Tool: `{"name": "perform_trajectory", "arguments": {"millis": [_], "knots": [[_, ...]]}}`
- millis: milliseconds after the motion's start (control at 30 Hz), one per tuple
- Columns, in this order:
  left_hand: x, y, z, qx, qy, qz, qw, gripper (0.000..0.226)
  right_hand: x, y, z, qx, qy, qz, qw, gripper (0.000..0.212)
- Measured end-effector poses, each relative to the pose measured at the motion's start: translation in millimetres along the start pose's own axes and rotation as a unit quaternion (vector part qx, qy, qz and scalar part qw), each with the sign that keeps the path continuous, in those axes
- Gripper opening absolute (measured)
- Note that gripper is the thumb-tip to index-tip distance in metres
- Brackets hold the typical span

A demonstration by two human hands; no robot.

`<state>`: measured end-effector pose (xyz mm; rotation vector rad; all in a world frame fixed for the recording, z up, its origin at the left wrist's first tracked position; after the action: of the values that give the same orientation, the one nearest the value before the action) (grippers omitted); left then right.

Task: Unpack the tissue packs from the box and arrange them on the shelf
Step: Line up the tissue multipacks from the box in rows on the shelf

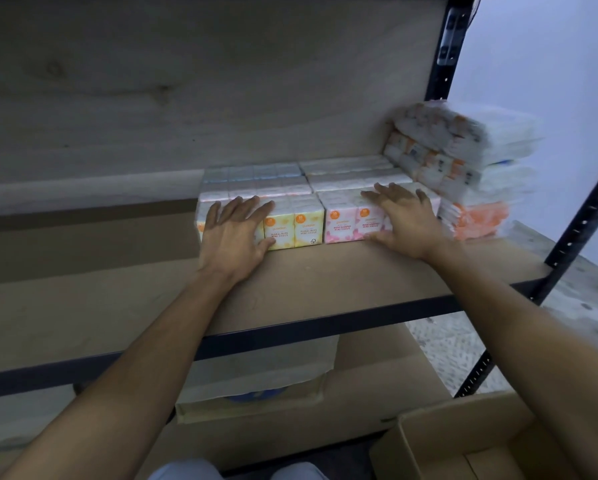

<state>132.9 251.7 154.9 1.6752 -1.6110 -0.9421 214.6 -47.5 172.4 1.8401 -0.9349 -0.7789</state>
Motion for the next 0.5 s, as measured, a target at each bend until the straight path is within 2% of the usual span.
{"name": "perform_trajectory", "arguments": {"millis": [267,367,500], "knots": [[18,21,25,0.018,-0.026,0.031,0.999,0.059,-22,13,39,-0.032,-0.016,-0.031,0.999,0.070],[32,28,41,0.002,-0.037,0.055,0.998,0.055,-31,20,59,-0.051,-0.028,-0.020,0.998,0.067],[61,36,66,-0.019,-0.068,0.082,0.994,0.052,-40,26,96,-0.075,-0.048,-0.067,0.994,0.064]]}}
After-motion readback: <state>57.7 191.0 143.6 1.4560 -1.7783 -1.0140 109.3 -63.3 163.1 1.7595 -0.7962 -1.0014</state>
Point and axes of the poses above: each hand's wrist, its own z-axis away from the middle knuckle, its own y-axis out of the back of the hand, x = y × z, the point moved 1 cm from there along -z, towards the middle knuckle, and after that the axes turned 6 degrees about -z, right-handed, at the moved point
